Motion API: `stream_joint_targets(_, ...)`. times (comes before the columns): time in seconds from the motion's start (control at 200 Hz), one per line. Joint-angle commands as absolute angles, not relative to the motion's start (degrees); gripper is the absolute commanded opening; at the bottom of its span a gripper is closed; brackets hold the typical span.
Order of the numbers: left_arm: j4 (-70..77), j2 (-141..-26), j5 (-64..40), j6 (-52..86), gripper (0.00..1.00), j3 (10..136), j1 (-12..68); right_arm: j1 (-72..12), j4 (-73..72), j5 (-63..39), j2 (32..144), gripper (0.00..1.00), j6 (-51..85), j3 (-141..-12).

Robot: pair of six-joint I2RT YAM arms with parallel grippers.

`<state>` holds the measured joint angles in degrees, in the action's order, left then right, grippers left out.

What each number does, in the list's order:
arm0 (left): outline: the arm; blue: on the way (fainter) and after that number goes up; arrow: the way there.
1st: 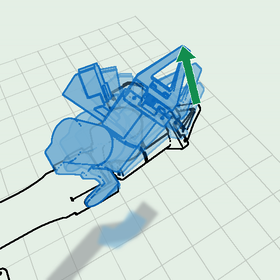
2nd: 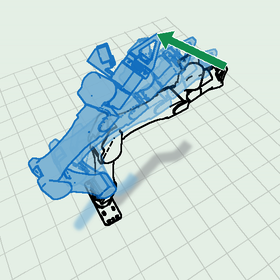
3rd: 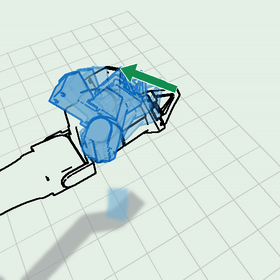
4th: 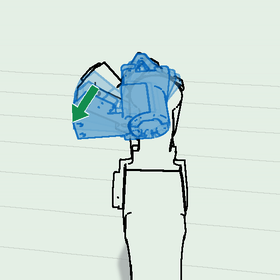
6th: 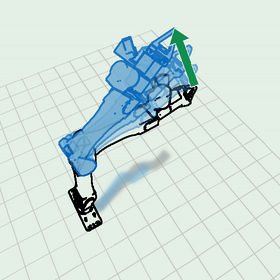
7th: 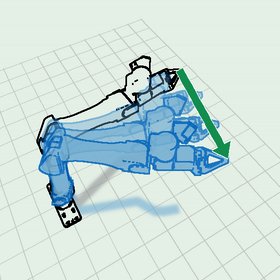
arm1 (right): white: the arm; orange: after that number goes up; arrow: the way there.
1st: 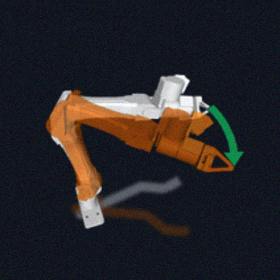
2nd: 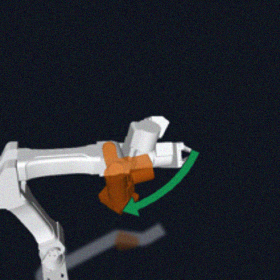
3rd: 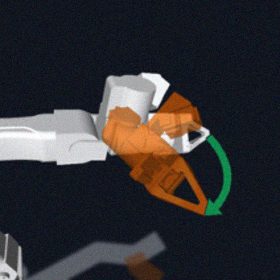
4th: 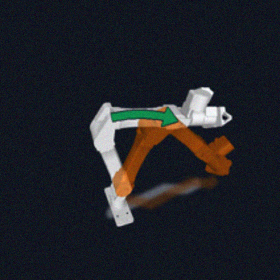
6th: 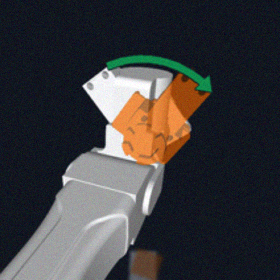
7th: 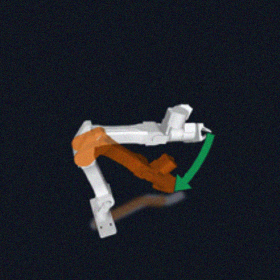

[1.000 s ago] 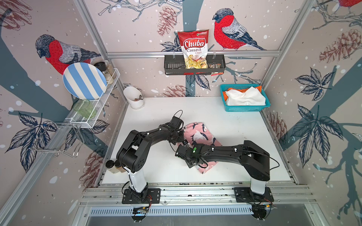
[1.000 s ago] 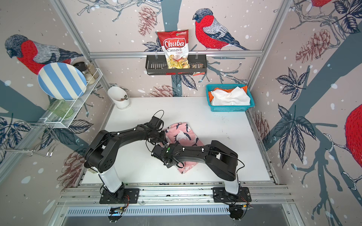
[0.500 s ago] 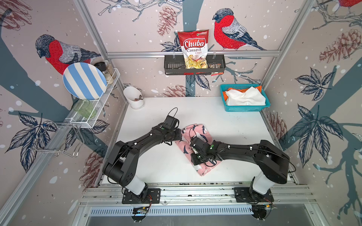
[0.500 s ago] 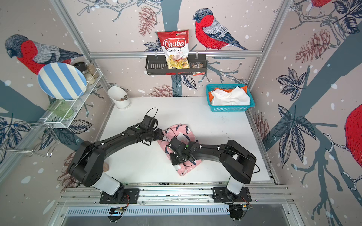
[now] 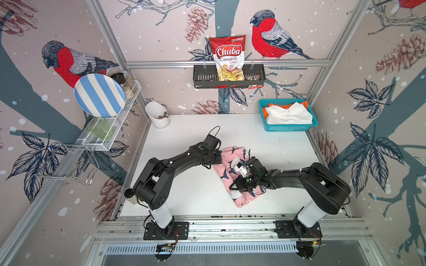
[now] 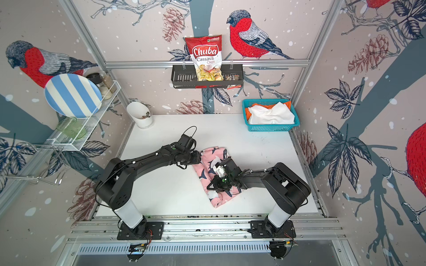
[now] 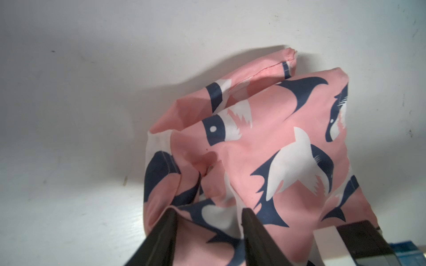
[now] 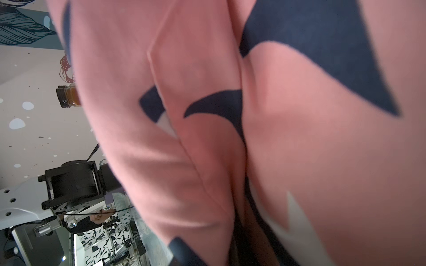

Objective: Roll up the shorts
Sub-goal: Roll the shorts at the center of the board.

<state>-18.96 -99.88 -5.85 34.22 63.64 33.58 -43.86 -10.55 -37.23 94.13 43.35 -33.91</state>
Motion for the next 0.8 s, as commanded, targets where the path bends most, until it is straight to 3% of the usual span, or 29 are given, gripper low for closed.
stream_joint_targets(0.0,-19.29,-104.1,-4.77,32.1,0.39,65.64,33.68,-44.77,1.69,-26.13,93.71,0.24,40.12,-35.52)
stream_joint_targets(0.29,-17.6,-109.51,-6.57,31.57,0.36,65.61,33.4,-55.75,28.32,5.37,88.67,0.57,37.76,-50.09)
stream_joint_targets(0.47,-17.17,-109.69,-7.25,31.59,0.36,65.3,33.29,-65.09,43.34,25.08,93.7,0.62,40.29,-63.5)
stream_joint_targets(0.64,-17.14,-109.84,-7.47,31.59,0.36,65.3,33.22,-71.3,49.22,33.66,102.75,0.64,41.67,-73.98)
stream_joint_targets(0.795,-16.91,-109.75,-7.97,31.44,0.36,65.08,32.7,-74.83,55.13,40.25,113.23,0.73,42.84,-82.43)
